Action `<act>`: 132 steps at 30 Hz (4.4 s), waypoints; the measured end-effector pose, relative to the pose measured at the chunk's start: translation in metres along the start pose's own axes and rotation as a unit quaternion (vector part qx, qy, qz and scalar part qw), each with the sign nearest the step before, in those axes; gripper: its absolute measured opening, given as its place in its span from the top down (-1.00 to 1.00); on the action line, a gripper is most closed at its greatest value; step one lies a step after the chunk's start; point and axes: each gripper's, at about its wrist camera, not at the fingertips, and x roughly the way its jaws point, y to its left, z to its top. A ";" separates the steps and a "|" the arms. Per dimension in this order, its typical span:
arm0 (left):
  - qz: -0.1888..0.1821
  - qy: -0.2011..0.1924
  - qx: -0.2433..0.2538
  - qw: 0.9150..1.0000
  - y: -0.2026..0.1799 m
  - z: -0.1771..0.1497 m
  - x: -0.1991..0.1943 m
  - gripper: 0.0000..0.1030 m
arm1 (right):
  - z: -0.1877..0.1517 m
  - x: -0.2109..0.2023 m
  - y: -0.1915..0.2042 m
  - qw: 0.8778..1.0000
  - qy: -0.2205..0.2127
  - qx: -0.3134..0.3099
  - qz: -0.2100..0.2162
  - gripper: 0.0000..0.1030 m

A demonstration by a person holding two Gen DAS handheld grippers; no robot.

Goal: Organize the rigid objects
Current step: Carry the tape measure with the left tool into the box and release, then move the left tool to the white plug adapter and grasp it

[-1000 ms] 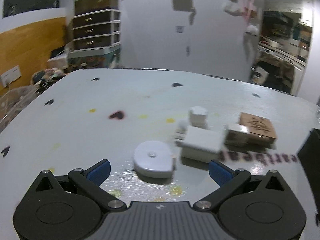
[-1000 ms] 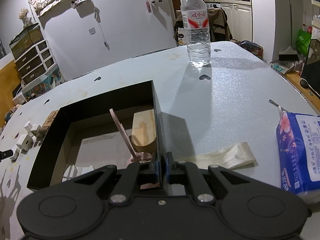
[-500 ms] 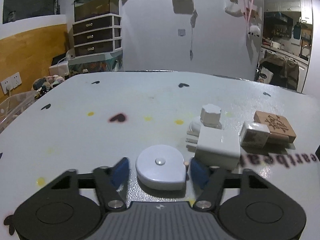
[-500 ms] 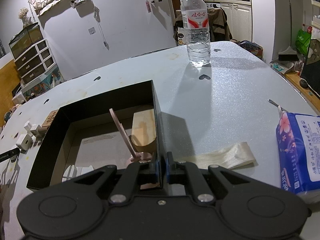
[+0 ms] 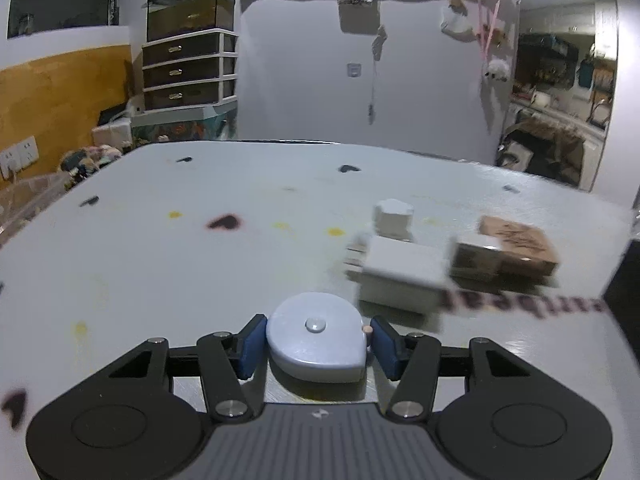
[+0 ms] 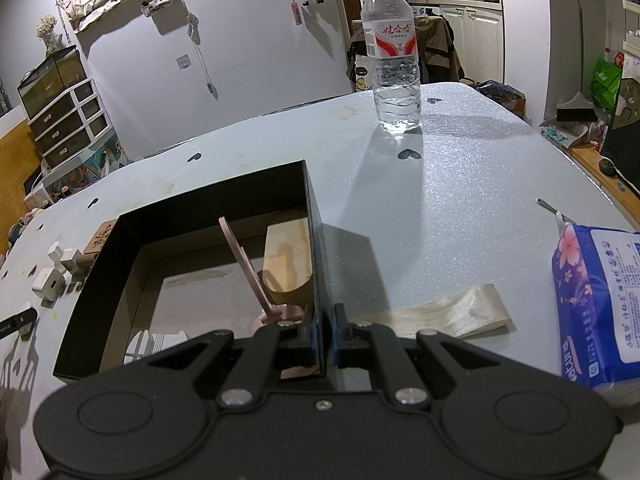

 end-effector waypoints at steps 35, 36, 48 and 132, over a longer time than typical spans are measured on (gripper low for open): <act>-0.332 0.048 0.224 0.915 -0.282 0.010 -0.035 -0.09 | 0.000 0.001 -0.001 1.000 0.002 0.004 0.004 0.85; -0.331 0.055 0.228 0.914 -0.286 0.010 -0.031 -0.09 | 0.000 0.001 -0.001 1.000 0.002 0.005 0.004 0.85; -0.333 0.096 0.258 0.902 -0.317 0.008 -0.011 -0.10 | 0.000 0.001 -0.002 1.000 0.003 0.006 0.005 0.85; -0.070 0.018 0.041 0.997 -0.029 0.031 -0.012 -1.00 | 0.002 0.002 0.004 1.000 0.008 -0.004 -0.012 0.87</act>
